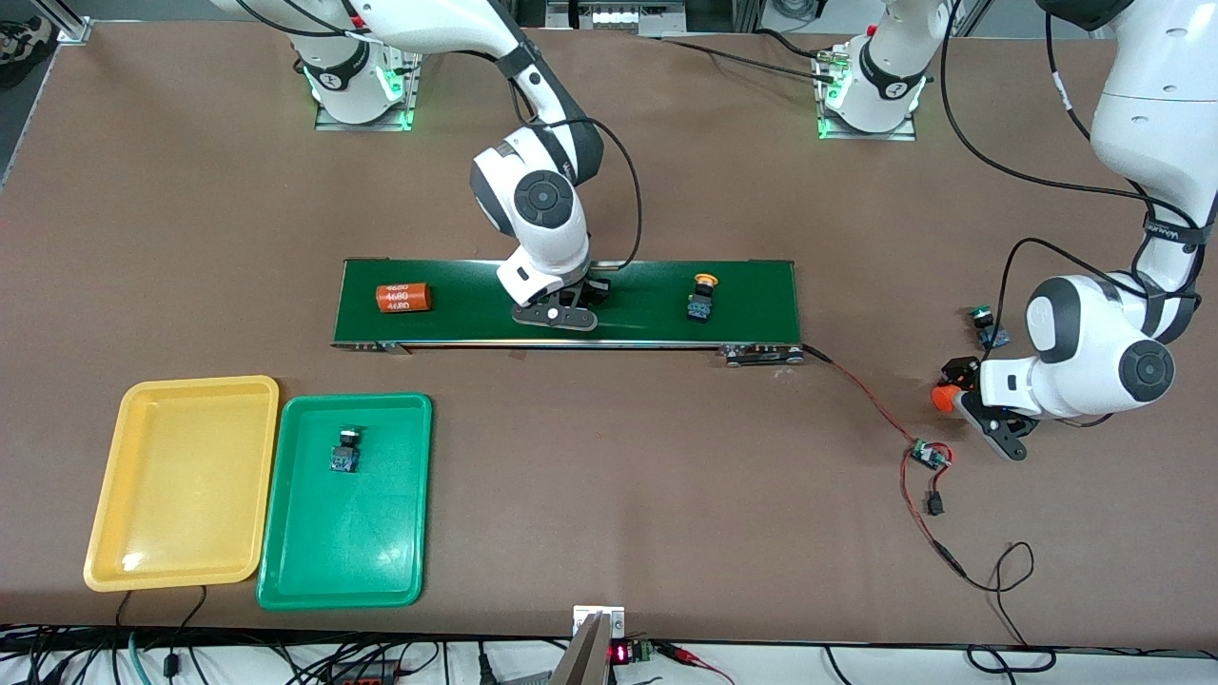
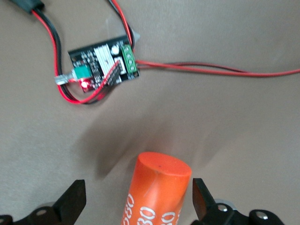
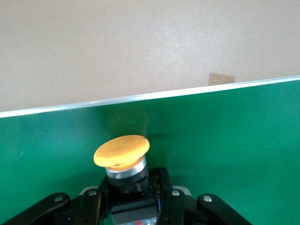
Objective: Sort buttons by color to trays
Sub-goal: 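Grasp the yellow button with the right gripper while the left gripper carries cylinder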
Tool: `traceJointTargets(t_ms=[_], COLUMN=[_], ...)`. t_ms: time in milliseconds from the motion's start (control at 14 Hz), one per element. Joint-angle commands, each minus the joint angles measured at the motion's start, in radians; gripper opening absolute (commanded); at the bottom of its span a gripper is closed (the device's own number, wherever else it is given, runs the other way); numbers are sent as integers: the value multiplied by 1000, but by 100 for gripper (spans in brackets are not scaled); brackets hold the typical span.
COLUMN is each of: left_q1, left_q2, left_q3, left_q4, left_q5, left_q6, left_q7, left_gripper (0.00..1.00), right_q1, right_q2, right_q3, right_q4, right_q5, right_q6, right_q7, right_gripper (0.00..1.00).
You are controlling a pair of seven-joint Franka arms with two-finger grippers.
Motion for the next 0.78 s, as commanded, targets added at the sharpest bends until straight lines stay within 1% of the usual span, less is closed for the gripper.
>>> traceJointTargets(t_ms=[0,143,214,285,357,571,713], left_q1=[27,27,25,22,15,-24,-82], left_q2=[-1,-7,-15,-21,-38,-100,-151], left_q3=[-12,-12,-12,-13,-12,-25,-27], left_q4=[-14,-14,-10,-5,-6,-14,-16], left_q5=[21,21,21,21,23,23,17], left_q6=[-12,-47,-52,-52,-52,-70,-143], left_q7=[19,65,84,91,102,116,114], left_gripper=[92,38,19,8,0,0,0], right_q1=[-57,-98,-121,-149,-184,-308,-377], right_q2=[-48,-56,-54,-54,-53,-53,-53], right_q3=[4,3,0,-2,-5,-11,-14], right_q4=[23,61,75,81,81,81,86], right_q5=[-9,-9,-9,-10,-10,-10,-10], right_q6=[-69,-127,-141,-145,-145,-146,-145], right_q7=[-61,-123,-141,-172,-219,-399,-498], right_gripper=[29,29,29,29,29,29,29])
